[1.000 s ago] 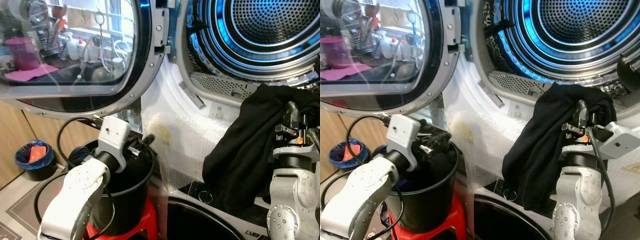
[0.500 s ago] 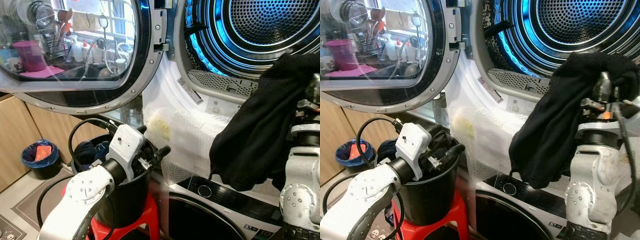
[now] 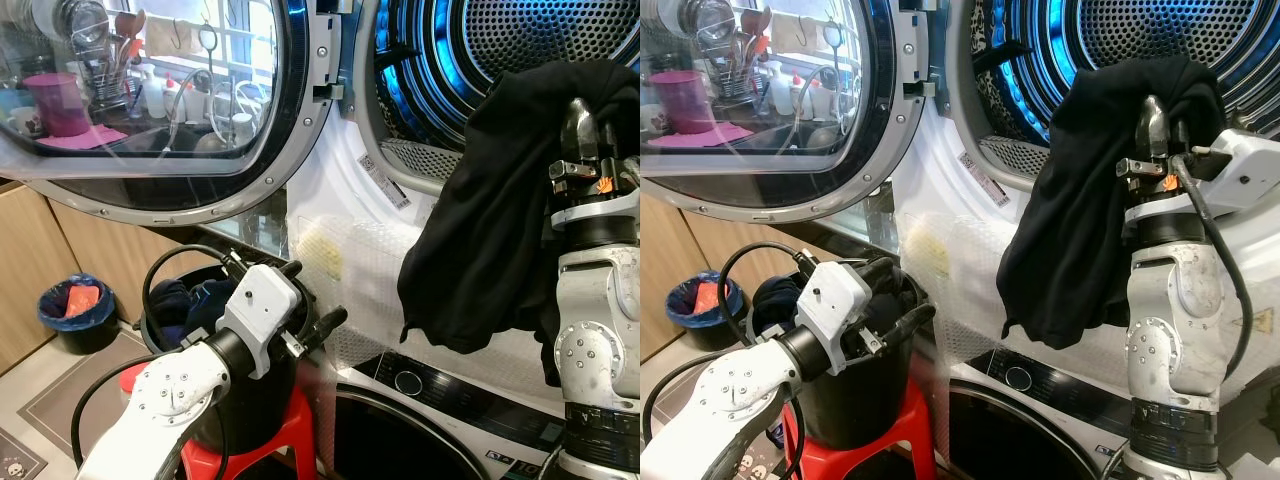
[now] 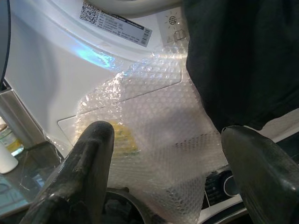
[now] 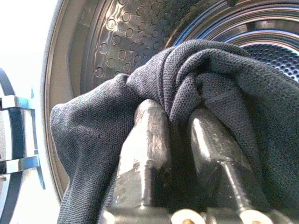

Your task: Clothes washing

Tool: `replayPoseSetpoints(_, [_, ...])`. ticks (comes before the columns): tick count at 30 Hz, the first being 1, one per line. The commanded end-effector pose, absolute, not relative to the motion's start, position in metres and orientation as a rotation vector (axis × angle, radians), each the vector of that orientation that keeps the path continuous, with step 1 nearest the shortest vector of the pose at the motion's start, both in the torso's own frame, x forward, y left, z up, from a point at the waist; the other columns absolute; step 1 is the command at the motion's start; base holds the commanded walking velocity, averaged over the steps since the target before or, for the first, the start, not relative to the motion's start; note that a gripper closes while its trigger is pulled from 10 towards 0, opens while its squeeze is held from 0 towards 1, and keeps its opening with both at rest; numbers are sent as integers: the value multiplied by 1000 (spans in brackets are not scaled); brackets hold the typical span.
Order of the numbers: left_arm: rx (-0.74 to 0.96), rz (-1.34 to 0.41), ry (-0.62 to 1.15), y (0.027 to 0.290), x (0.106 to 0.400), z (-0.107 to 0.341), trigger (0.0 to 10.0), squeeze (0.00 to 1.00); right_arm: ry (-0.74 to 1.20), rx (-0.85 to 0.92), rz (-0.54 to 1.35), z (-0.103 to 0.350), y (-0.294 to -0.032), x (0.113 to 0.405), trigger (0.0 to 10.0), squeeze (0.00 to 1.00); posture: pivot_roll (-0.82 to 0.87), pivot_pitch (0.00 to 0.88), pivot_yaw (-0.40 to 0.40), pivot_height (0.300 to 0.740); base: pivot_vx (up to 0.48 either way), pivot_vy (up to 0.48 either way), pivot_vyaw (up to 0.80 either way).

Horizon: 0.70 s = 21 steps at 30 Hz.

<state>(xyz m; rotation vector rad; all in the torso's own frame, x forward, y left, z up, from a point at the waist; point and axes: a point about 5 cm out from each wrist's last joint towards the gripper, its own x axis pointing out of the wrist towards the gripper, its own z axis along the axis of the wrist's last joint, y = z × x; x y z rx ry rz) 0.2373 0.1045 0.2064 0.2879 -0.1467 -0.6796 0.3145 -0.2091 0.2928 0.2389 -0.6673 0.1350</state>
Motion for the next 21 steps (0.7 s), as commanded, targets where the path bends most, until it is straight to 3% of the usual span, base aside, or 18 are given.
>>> replayPoseSetpoints(1, [291, -678, -170, 104, 235, 209, 10000, 0, -682, 235, 128, 294, -212, 313, 10000, 0, 113, 4, -87, 740, 0, 0, 0])
replayPoseSetpoints(19, [292, -695, -174, 102, 235, 210, 10000, 0, -680, 237, 128, 296, -214, 314, 10000, 0, 108, 10, -76, 740, 0, 0, 0])
replayPoseSetpoints(21, [274, -720, -168, 98, 229, 209, 10000, 0, -717, 153, 220, 323, -206, 331, 10000, 0, 112, 18, -90, 740, 0, 0, 0])
